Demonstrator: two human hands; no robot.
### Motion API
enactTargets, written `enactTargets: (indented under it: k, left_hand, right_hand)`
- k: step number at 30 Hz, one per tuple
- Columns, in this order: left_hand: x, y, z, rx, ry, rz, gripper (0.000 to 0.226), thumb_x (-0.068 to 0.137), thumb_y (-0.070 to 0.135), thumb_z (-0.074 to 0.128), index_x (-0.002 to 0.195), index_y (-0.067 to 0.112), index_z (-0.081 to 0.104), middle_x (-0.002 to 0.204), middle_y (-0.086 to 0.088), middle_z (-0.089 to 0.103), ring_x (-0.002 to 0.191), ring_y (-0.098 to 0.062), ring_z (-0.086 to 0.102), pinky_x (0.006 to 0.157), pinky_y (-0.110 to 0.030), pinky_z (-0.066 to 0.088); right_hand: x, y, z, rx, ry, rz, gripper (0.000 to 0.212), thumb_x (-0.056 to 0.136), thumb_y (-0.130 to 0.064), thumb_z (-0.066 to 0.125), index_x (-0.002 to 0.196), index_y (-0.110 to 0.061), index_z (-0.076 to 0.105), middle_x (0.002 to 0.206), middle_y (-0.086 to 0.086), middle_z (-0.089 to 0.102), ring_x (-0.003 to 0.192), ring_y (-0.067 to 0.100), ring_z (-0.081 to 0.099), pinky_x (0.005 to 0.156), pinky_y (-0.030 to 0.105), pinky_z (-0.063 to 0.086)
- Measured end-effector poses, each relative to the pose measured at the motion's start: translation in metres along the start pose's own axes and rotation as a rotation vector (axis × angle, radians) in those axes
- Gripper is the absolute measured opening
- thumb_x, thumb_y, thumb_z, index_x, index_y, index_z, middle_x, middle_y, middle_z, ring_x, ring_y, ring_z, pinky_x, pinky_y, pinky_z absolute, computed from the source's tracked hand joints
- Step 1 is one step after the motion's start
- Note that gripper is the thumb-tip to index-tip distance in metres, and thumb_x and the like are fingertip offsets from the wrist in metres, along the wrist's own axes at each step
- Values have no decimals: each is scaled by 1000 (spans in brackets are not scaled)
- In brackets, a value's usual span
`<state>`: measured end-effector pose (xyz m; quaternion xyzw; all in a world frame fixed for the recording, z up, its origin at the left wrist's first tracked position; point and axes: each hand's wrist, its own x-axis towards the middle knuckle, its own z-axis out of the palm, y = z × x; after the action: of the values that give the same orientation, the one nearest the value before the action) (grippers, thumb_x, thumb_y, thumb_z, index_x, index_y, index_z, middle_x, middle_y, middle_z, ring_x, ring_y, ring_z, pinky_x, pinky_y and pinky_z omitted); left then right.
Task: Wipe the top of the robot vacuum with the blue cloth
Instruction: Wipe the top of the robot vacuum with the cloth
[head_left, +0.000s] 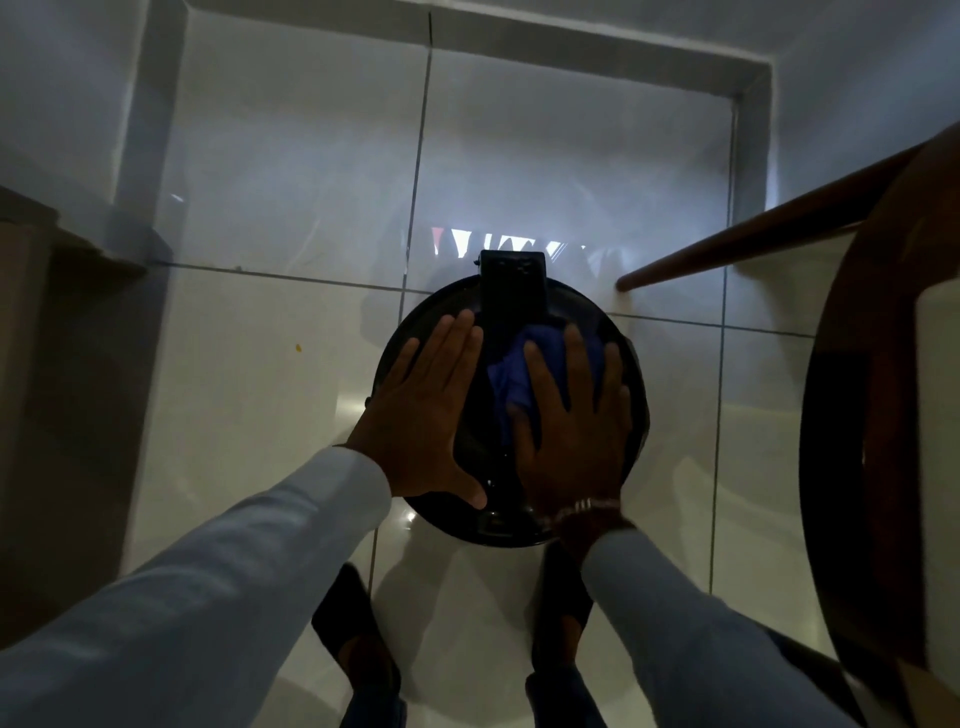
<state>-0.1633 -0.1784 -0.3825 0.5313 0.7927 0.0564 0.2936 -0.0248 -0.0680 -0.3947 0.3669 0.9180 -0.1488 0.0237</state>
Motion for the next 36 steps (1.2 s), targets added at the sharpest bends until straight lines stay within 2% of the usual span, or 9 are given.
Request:
enactTargets:
  k: [4,12,16,20,22,25,29,34,36]
  left_hand:
    - [0,1,-1,2,-7,-8,150,47,80,69,147,16,-22,160,-5,-24,146,-23,-25,121,-43,-9]
    - [-1,-1,-1,3,1,11,148,49,81,67,147,15,-21,160,-5,-24,146,-21,-26,120,-41,-12]
    - [-1,-1,-1,1,-2,5,149,47,81,68,148,15,-20,161,-6,-22,147,-23,-23,122,-44,-7]
    - [-1,0,-1,12,1,18,150,47,81,67,148,13,-20,161,-7,-22,147,-24,-23,122,-45,-7]
    - [0,-2,1,19,4,29,150,48,82,67,148,12,-20,160,-8,-22,147,-25,-23,122,-46,-7]
    - [-1,-4,2,19,16,44,149,49,83,66,148,11,-20,160,-9,-22,147,-26,-23,122,-47,-6]
    - [0,-3,5,-11,53,29,149,48,82,66,147,11,-19,160,-9,-22,147,-26,-22,122,-47,-8]
    - [1,-5,8,-29,87,41,147,48,84,64,148,10,-15,162,-11,-16,148,-27,-17,121,-46,-7]
    - [2,-6,7,-27,91,55,145,51,82,64,149,10,-14,162,-11,-15,148,-27,-17,122,-46,-6]
  right_hand:
    - [-53,9,4,-21,-50,20,60,93,-49,35,148,-30,21,160,9,12,146,40,1,111,65,26]
    - [38,0,-4,0,-31,-63,58,94,-46,42,147,-32,24,160,10,14,146,42,4,115,64,15]
    - [-29,6,7,19,21,32,58,94,-43,42,147,-29,26,160,11,16,146,42,3,112,65,22]
    - [-95,1,18,10,-41,4,55,97,-46,26,149,-30,18,160,11,10,146,42,-2,108,67,28]
    - [-81,2,16,-8,-43,-21,58,95,-48,31,148,-32,17,160,10,8,146,43,0,110,68,24]
    - [-27,-3,7,-14,11,-20,58,92,-48,40,146,-29,30,159,12,17,145,43,4,112,67,18]
    - [23,-15,2,-32,15,5,59,91,-44,42,146,-31,27,160,12,15,145,44,5,114,66,13]
    - [-43,-18,12,30,58,63,55,94,-49,33,145,-27,33,158,11,23,145,42,10,114,64,17]
    - [-77,-28,18,36,20,71,56,92,-41,38,146,-27,31,159,10,20,146,39,6,114,64,20]
